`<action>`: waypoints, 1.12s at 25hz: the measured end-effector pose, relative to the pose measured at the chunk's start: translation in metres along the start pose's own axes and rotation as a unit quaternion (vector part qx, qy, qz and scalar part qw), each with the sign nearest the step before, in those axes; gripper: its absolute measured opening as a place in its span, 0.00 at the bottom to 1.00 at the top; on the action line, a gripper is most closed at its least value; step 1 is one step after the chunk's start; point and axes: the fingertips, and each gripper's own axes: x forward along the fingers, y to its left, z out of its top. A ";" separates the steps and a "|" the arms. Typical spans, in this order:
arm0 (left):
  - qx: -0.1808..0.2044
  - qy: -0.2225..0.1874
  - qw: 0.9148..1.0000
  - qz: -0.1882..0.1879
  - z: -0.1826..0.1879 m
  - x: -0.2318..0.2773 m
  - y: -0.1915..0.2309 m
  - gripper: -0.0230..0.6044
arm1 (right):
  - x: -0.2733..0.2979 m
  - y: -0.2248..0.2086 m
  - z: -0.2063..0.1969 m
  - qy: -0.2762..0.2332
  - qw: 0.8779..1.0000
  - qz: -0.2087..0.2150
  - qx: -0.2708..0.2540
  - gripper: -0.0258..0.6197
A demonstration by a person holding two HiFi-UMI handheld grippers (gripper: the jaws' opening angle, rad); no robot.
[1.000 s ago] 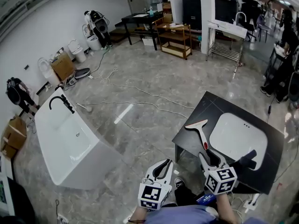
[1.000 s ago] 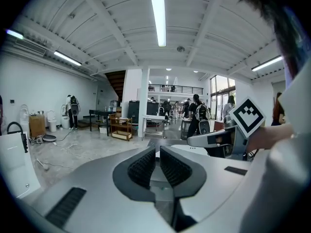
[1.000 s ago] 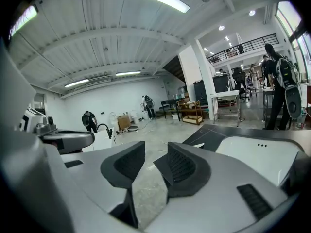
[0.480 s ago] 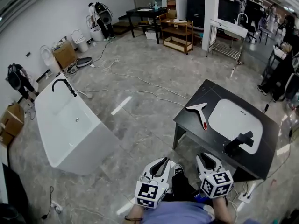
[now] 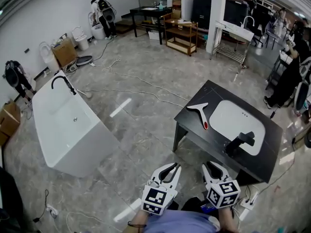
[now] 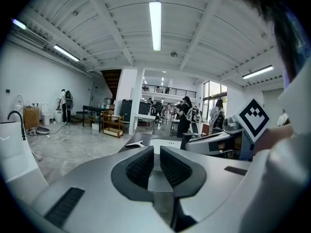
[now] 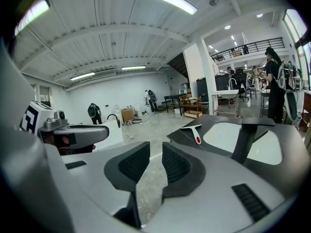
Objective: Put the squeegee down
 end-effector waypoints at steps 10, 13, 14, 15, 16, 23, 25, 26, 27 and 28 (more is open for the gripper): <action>0.012 -0.014 1.000 -0.001 0.014 0.008 -0.077 0.10 | -0.083 -0.048 -0.019 -0.016 1.000 -0.017 0.016 0.17; 0.008 -0.013 1.000 -0.005 0.007 0.006 -0.118 0.10 | -0.123 -0.067 -0.036 -0.016 0.999 -0.027 0.024 0.17; 0.009 -0.011 1.000 -0.007 0.004 0.005 -0.133 0.10 | -0.135 -0.074 -0.043 -0.015 0.999 -0.030 0.027 0.17; 0.010 -0.008 1.000 -0.008 0.000 0.004 -0.146 0.10 | -0.148 -0.079 -0.050 -0.015 0.999 -0.032 0.030 0.17; 0.012 -0.005 1.000 -0.009 -0.003 0.001 -0.159 0.10 | -0.160 -0.083 -0.056 -0.014 0.999 -0.033 0.031 0.17; 0.008 0.001 1.000 0.007 -0.027 -0.029 -0.227 0.10 | -0.224 -0.084 -0.096 -0.009 0.999 -0.010 0.031 0.17; 0.006 0.005 1.000 0.016 -0.035 -0.040 -0.239 0.10 | -0.237 -0.079 -0.106 -0.006 1.000 0.000 0.029 0.17; 0.005 0.007 1.000 0.019 -0.038 -0.045 -0.245 0.10 | -0.243 -0.077 -0.111 -0.006 1.000 0.005 0.028 0.17; 0.005 0.008 1.000 0.021 -0.041 -0.050 -0.250 0.10 | -0.248 -0.074 -0.114 -0.005 1.000 0.009 0.028 0.17; 0.005 0.010 1.000 0.024 -0.044 -0.054 -0.255 0.10 | -0.252 -0.072 -0.118 -0.005 1.000 0.013 0.027 0.17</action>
